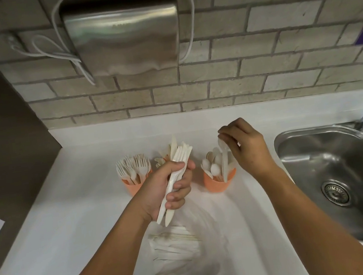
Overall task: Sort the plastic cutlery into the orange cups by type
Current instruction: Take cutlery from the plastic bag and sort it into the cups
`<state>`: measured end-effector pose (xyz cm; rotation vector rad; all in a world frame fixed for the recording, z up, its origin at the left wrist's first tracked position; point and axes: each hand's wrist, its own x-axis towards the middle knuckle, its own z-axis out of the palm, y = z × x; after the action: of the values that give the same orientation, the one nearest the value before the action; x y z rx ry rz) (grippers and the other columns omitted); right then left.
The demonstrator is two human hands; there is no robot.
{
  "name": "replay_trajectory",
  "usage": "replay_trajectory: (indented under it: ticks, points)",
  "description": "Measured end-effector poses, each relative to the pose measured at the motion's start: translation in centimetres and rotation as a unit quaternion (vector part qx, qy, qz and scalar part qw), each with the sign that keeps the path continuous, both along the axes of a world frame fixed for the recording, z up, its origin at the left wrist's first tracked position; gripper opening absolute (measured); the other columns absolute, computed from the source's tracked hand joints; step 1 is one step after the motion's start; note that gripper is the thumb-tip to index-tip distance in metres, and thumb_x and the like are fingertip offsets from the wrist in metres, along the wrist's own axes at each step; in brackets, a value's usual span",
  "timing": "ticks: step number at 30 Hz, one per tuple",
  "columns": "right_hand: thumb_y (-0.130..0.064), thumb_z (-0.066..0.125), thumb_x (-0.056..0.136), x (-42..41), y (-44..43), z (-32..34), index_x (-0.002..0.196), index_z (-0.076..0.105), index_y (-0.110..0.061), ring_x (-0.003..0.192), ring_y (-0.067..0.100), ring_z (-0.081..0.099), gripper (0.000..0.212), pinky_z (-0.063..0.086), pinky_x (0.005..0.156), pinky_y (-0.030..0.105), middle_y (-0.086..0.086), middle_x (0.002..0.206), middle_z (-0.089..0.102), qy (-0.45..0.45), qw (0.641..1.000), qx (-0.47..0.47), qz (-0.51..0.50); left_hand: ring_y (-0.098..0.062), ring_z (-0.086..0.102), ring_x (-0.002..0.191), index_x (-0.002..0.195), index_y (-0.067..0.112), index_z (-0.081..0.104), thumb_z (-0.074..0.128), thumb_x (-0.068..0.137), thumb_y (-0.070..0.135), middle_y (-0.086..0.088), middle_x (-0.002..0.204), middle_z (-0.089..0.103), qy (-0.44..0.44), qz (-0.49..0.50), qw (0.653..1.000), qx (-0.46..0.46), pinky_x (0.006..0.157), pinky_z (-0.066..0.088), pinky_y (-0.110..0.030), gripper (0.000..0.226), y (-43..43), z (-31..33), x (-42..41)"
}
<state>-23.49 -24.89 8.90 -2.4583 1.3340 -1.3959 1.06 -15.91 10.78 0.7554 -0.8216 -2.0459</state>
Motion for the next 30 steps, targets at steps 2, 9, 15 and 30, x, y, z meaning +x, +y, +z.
replay_trajectory:
  ticks: [2, 9, 15, 30]
  points:
    - [0.000, 0.068, 0.096, 0.1, 0.1, -0.1, 0.102, 0.074, -0.001, 0.080, 0.023, 0.064, 0.008, 0.053, 0.068, 0.036, 0.010, 0.095, 0.061, -0.004, 1.000, -0.026, -0.006, -0.006, 0.027, 0.036, 0.098, 0.012, 0.068, 0.052, 0.094, 0.025, -0.002, 0.063, 0.033, -0.008, 0.012, 1.000, -0.017, 0.033, 0.021, -0.014, 0.021, 0.0, 0.5, -0.1]
    - [0.000, 0.068, 0.096, 0.0, -0.4, -0.5, 0.102, 0.074, 0.000, 0.081, 0.022, 0.063, 0.008, 0.053, 0.068, 0.035, 0.012, 0.094, 0.061, -0.005, 0.998, -0.054, -0.013, -0.006, 0.029, 0.037, 0.102, 0.011, 0.067, 0.050, 0.097, 0.023, -0.002, 0.065, 0.035, -0.008, 0.020, 0.999, -0.033, 0.033, 0.024, -0.015, 0.021, -0.1, 0.5, 0.0]
    - [-0.019, 0.069, 0.094, -0.9, -0.3, -3.6, 0.095, 0.078, -0.016, 0.087, 0.028, 0.055, 0.009, 0.049, 0.072, 0.046, 0.003, 0.097, 0.063, 0.114, 0.993, -0.005, -0.012, -0.008, 0.033, 0.040, 0.107, 0.008, 0.065, 0.052, 0.102, 0.022, -0.004, 0.070, 0.040, -0.032, 0.025, 0.997, -0.058, 0.034, 0.029, -0.017, 0.019, 0.0, 0.2, -0.3]
    - [-0.026, 0.076, 0.093, 7.4, 5.0, 2.5, 0.089, 0.075, -0.003, 0.065, 0.023, 0.056, 0.023, 0.053, 0.072, 0.043, 0.013, 0.071, 0.064, -0.312, 0.818, 0.470, 0.113, -0.011, 0.042, 0.040, 0.118, 0.004, 0.061, 0.061, 0.095, 0.039, -0.012, 0.087, 0.070, -0.165, 0.144, 0.971, -0.094, 0.039, 0.032, -0.019, 0.042, 0.0, -1.1, -1.9]
